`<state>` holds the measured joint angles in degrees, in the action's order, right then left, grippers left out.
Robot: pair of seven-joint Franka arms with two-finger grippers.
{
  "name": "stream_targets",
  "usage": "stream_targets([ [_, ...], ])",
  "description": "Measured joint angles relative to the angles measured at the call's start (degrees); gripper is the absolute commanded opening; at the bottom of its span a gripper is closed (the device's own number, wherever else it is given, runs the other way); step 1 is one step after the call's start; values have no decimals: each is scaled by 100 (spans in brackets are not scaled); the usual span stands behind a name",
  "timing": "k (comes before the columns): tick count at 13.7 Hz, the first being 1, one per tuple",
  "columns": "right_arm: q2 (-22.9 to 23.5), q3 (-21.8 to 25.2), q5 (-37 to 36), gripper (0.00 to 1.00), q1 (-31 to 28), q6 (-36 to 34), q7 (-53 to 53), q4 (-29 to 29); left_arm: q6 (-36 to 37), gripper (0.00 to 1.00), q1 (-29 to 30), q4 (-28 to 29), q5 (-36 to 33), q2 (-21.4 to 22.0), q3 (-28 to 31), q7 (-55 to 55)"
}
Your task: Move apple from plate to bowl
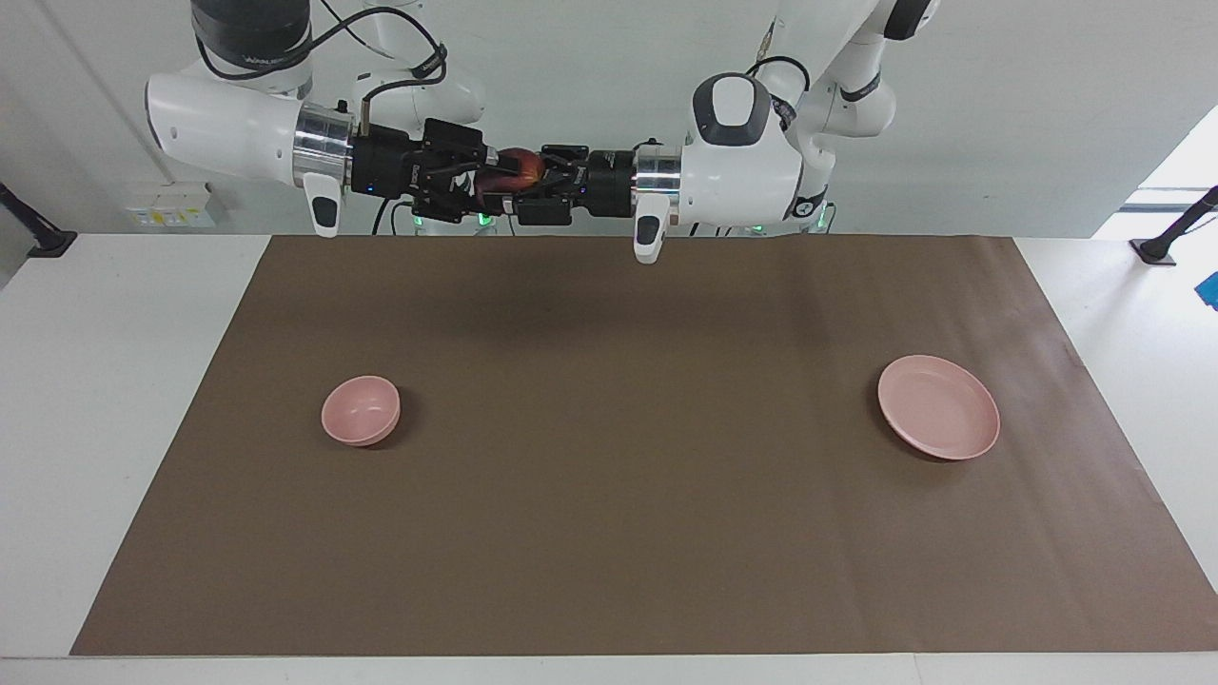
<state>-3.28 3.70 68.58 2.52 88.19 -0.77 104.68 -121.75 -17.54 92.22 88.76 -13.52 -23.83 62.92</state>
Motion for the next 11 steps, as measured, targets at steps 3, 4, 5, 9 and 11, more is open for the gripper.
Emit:
stream_targets([
  [3, 0, -16, 0, 0, 6, 9, -28, -1, -46, 100, -3, -6, -9, 21, 12, -1],
  [4, 1, -19, 0, 0, 7, 21, -29, -1, -45, 100, -1, -4, -14, 22, 19, -1],
  [5, 2, -25, 0, 0, 9, 46, -29, -1, -45, 100, 9, 6, -29, 26, 30, 0],
  [9, 10, -27, 0, 0, 9, 87, -29, -2, 247, 100, 401, 357, -211, 270, 70, 1],
  [11, 10, -31, 0, 0, 10, 60, -29, -2, 559, 100, 761, 406, -781, 316, 95, 1],
])
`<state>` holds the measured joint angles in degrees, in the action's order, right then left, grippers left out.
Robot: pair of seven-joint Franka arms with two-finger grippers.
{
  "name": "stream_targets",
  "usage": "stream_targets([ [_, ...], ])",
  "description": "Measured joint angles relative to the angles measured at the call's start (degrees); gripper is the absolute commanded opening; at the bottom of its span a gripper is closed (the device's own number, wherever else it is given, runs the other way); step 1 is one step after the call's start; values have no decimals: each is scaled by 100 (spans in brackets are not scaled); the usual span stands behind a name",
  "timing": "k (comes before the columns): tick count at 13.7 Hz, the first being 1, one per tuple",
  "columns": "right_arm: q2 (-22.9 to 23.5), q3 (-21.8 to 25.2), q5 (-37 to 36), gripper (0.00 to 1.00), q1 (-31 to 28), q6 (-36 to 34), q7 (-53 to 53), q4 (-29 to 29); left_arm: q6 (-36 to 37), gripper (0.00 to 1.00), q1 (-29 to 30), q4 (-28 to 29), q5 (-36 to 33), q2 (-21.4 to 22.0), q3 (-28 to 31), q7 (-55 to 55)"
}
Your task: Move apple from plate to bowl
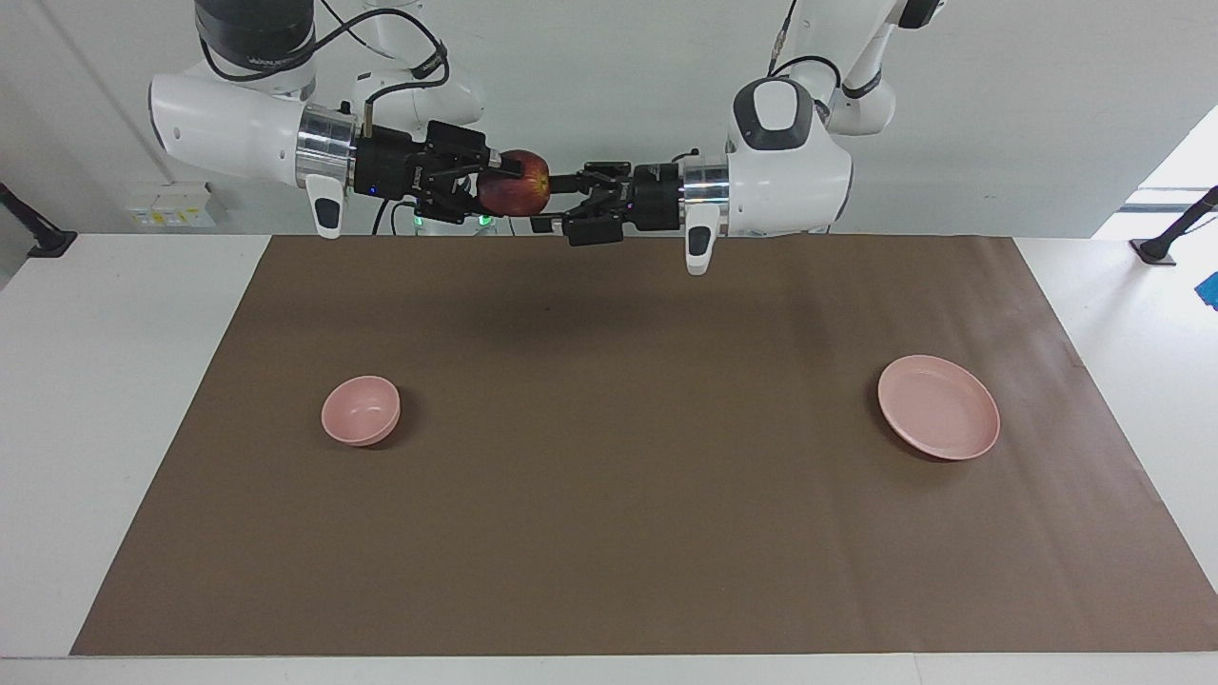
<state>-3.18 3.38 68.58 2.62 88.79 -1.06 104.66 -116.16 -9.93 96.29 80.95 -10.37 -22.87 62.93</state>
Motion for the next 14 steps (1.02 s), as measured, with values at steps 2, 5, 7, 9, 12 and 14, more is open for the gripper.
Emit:
stream_targets([
  [2, 0, 3, -20, 0, -5, 0, 0, 1, 316, 100, 312, 12, -632, 0, 19, 0],
  [5, 1, 33, -476, 0, -30, 7, 24, -4, 700, 100, 715, 35, -1671, -2, 41, 0],
  [7, 7, 44, -1222, 0, -86, 42, 90, -36, 865, 100, 941, 52, -2453, -3, 45, -5],
  [9, 21, 51, -1874, 0, -142, 298, 157, -52, 901, 100, 1101, 67, -3201, -6, 47, -6],
  [12, 63, 52, -3449, 0, -150, 952, 393, -65, 945, 100, 1508, 94, -3709, -7, 55, -95],
  [14, 155, 18, -4141, 0, -131, 1141, 484, -67, 1148, 100, 1915, 114, -3997, -9, 63, -183],
])
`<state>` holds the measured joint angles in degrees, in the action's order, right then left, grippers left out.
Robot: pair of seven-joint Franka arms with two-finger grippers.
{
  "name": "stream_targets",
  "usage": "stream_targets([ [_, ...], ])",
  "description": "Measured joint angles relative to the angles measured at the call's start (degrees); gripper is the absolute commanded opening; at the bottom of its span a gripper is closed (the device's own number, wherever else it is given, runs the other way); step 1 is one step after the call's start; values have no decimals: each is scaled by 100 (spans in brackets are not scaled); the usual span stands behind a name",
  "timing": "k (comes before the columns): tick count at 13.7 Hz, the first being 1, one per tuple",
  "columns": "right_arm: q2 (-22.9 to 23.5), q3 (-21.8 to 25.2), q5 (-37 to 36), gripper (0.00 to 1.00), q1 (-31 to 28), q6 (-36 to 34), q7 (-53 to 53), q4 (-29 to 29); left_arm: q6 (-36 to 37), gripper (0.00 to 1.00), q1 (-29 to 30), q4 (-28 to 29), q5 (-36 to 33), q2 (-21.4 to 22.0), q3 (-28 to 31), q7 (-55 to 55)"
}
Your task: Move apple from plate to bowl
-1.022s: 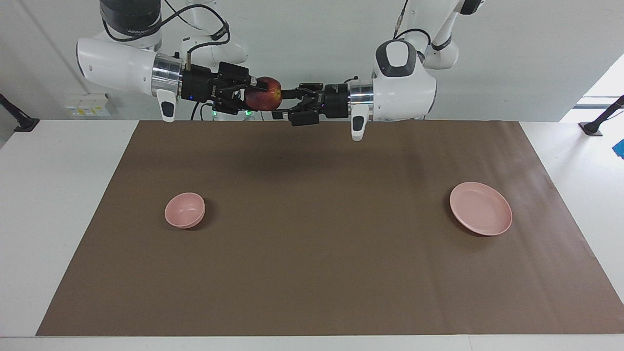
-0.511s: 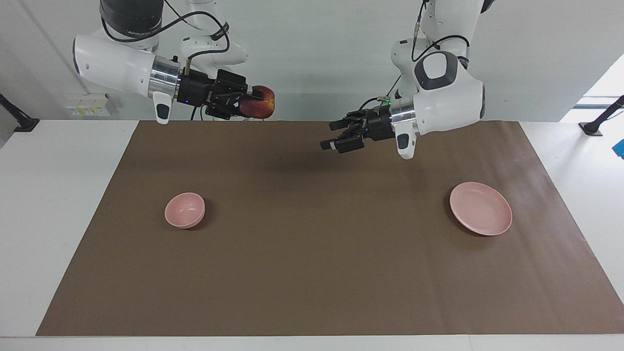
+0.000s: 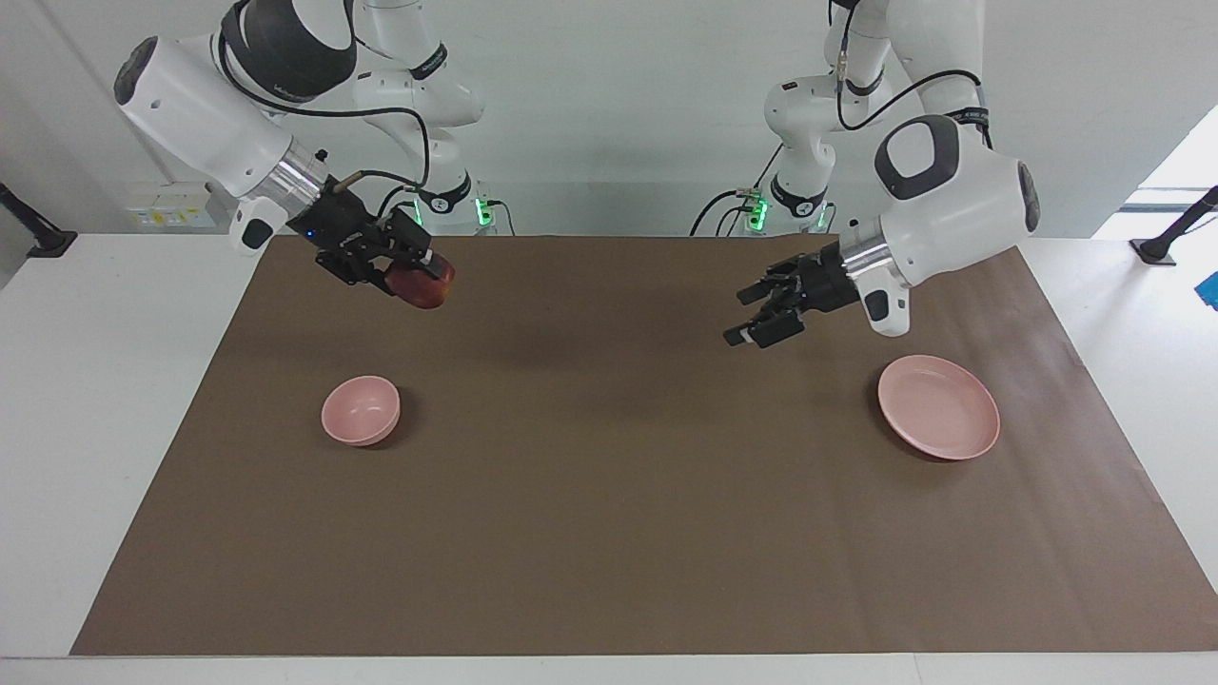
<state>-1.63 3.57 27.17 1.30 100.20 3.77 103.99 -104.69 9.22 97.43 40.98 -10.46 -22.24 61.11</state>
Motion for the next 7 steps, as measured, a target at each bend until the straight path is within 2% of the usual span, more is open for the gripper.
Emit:
stream_targets([
  [4, 522, -26, -1489, 0, 63, 566, 512, 4, 68, 100, 564, 8, -670, -1, 7, -98],
  [7, 951, -46, -2677, 0, 360, 1091, 525, 3, 81, 100, 688, 9, -1328, -1, 3, -103],
])
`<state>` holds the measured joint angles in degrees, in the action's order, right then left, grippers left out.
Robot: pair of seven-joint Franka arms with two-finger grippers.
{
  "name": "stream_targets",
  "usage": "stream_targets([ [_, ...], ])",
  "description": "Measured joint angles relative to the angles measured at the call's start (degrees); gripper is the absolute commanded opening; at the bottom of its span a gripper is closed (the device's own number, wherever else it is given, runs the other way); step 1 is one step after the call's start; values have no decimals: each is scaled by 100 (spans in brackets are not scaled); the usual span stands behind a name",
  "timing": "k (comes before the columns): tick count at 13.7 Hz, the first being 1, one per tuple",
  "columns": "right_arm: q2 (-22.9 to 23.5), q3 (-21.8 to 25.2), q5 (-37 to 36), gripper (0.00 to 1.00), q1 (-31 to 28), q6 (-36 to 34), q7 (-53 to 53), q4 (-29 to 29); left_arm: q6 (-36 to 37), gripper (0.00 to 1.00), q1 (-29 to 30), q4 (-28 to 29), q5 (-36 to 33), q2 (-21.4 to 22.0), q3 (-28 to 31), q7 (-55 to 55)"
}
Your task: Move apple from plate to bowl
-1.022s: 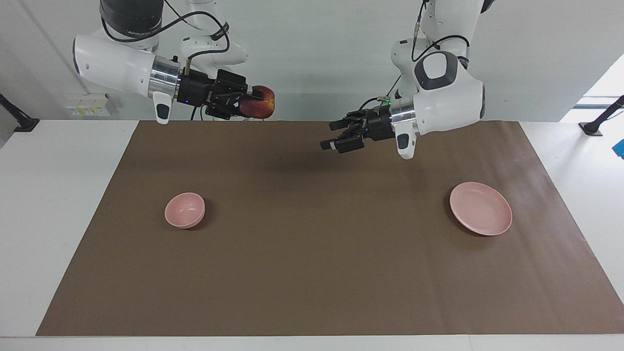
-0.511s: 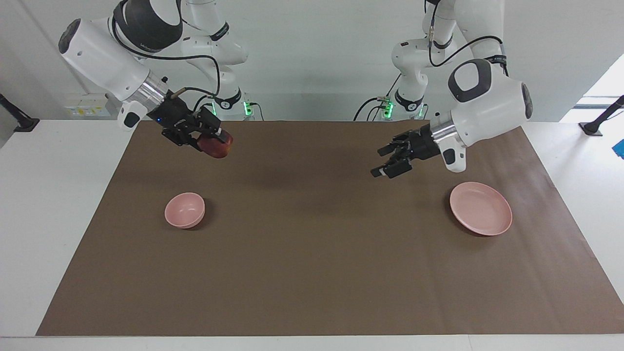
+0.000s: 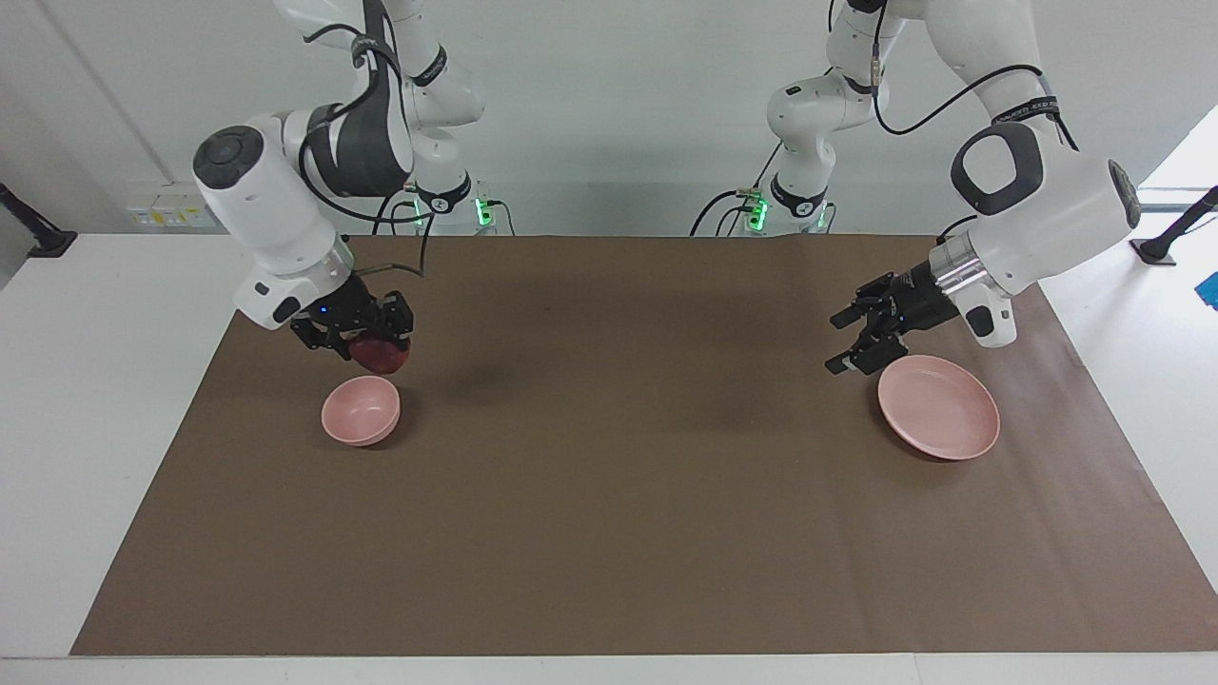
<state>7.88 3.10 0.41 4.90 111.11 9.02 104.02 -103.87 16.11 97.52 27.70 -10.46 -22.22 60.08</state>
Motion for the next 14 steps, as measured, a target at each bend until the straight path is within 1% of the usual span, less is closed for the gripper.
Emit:
stream_targets([
  [2, 240, -8, -705, 0, 76, 274, 0, -2, 1, 100, -5, -2, -622, 2, -45, -1],
  [4, 427, -8, -1087, 0, 84, 422, 0, 1, 1, 100, -7, -13, -968, 17, -75, -56],
  [9, 705, 7, -1583, 0, 68, 532, -95, 105, 57, 100, -1, -15, -1063, 83, -53, -900],
  [14, 816, 32, -1634, 0, 66, 772, -252, 235, 77, 100, -3, -15, -1074, 200, 15, -1990],
])
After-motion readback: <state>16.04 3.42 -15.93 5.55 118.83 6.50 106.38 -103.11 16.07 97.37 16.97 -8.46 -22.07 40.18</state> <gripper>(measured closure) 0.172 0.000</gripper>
